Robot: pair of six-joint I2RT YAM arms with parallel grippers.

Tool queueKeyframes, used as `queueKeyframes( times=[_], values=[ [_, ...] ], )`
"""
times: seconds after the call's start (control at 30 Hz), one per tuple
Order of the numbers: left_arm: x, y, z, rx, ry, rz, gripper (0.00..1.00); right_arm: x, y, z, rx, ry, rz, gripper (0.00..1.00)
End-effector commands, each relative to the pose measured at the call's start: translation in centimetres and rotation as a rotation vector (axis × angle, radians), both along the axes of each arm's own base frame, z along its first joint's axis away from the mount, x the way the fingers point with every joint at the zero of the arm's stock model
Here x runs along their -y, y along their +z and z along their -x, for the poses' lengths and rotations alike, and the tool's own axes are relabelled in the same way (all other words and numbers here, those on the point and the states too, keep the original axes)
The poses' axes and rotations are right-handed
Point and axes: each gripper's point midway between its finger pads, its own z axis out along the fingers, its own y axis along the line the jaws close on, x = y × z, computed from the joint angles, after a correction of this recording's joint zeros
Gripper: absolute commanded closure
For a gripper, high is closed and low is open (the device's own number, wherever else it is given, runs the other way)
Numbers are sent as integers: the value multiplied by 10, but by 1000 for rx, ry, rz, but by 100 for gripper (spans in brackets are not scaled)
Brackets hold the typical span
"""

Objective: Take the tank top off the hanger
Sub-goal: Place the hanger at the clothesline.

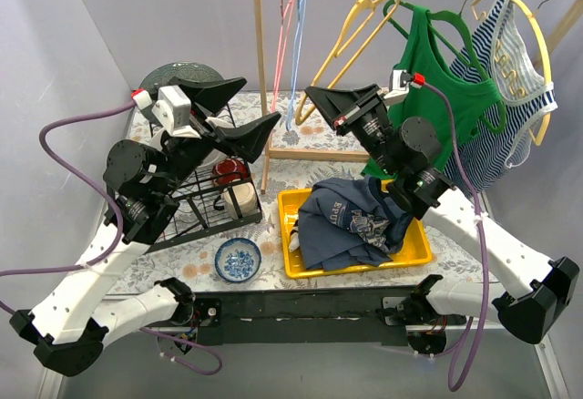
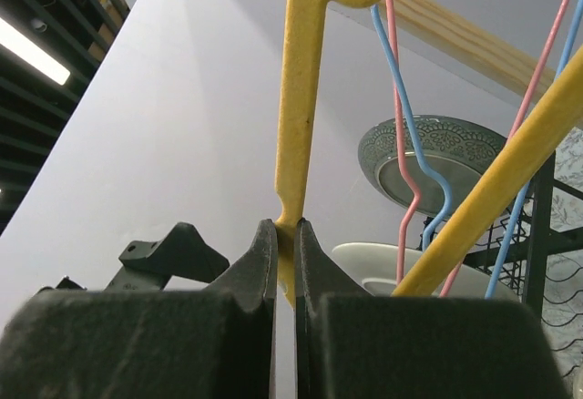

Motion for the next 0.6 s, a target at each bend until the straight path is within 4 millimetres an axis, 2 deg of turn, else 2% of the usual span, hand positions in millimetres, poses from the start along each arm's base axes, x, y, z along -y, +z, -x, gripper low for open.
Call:
queueKeyframes(
  times=[0.0, 0.23, 0.57],
  values=[
    [-9, 1, 3, 16, 35, -2, 2, 13, 51, 1, 81, -32, -117, 99],
    [-18, 9, 13, 37, 41, 14, 2, 10, 38, -7, 31, -28, -120, 99],
    [-25, 14, 21, 55, 42, 30, 2, -8, 18, -20, -37, 12, -97, 99]
  ],
)
